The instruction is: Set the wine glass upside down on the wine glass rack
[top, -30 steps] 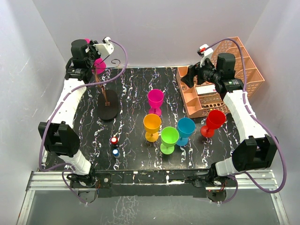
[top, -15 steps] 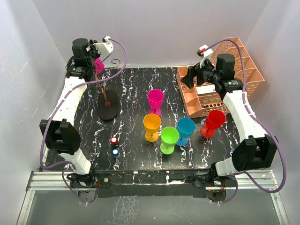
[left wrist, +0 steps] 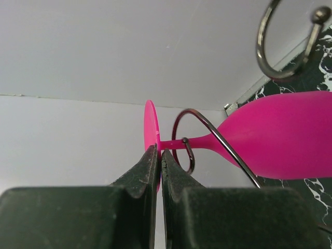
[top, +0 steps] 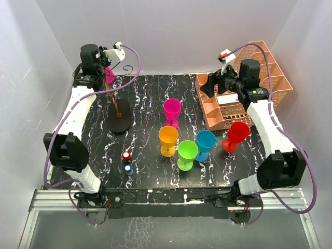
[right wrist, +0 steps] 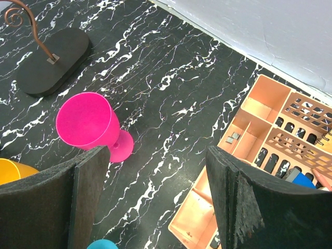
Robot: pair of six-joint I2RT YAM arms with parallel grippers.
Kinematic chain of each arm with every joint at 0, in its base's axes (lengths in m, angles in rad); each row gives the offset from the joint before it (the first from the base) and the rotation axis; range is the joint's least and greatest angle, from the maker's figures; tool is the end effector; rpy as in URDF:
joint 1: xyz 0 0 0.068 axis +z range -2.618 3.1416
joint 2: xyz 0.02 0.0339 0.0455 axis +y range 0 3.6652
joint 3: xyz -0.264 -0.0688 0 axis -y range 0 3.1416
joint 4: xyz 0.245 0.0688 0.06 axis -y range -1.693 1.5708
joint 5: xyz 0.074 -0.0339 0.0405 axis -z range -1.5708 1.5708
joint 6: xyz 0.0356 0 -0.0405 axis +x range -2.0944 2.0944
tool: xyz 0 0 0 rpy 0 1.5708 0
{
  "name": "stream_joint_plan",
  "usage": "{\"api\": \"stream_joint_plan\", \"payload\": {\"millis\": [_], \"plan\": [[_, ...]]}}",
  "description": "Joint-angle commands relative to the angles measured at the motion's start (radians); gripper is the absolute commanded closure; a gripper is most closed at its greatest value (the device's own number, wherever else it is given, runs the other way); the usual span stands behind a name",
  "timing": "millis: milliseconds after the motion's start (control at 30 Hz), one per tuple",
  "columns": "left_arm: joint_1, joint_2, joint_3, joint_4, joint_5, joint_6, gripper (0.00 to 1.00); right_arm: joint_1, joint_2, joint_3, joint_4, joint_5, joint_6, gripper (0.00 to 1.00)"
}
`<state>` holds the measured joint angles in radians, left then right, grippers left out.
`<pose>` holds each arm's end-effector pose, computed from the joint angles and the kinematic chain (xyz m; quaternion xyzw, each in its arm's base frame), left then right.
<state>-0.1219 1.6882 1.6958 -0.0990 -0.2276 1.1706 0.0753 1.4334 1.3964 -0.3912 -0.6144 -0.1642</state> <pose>0.4017 -0.0411 0.4276 0.3808 0.6320 0.4079 0.5377 0.3222 0.0449 0.3831 -0.2581 0.7765 0.2312 0.5262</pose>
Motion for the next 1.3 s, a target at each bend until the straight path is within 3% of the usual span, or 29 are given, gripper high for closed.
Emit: {"api": "stream_joint_plan", "payload": {"millis": [0, 367, 900, 1033, 1267], "plan": [[-0.002, -0.091, -0.031, -0.008, 0.003, -0.008, 1.0, -0.006, -0.021, 0.001, 0.057, -0.015, -0.012, 0.19], [-0.001, -0.128, -0.076, 0.006, 0.007, -0.011, 0.95, -0.009, -0.024, -0.002, 0.06, -0.022, -0.011, 0.18], [-0.001, -0.175, -0.122, 0.022, -0.002, -0.007, 0.75, -0.009, -0.021, -0.007, 0.063, -0.031, -0.011, 0.18], [0.0, -0.193, -0.136, 0.032, -0.006, -0.005, 0.64, -0.009, -0.019, -0.009, 0.066, -0.033, -0.011, 0.18], [-0.002, -0.22, -0.138, 0.039, -0.008, -0.015, 0.54, -0.009, -0.018, -0.014, 0.068, -0.036, -0.011, 0.18]]}}
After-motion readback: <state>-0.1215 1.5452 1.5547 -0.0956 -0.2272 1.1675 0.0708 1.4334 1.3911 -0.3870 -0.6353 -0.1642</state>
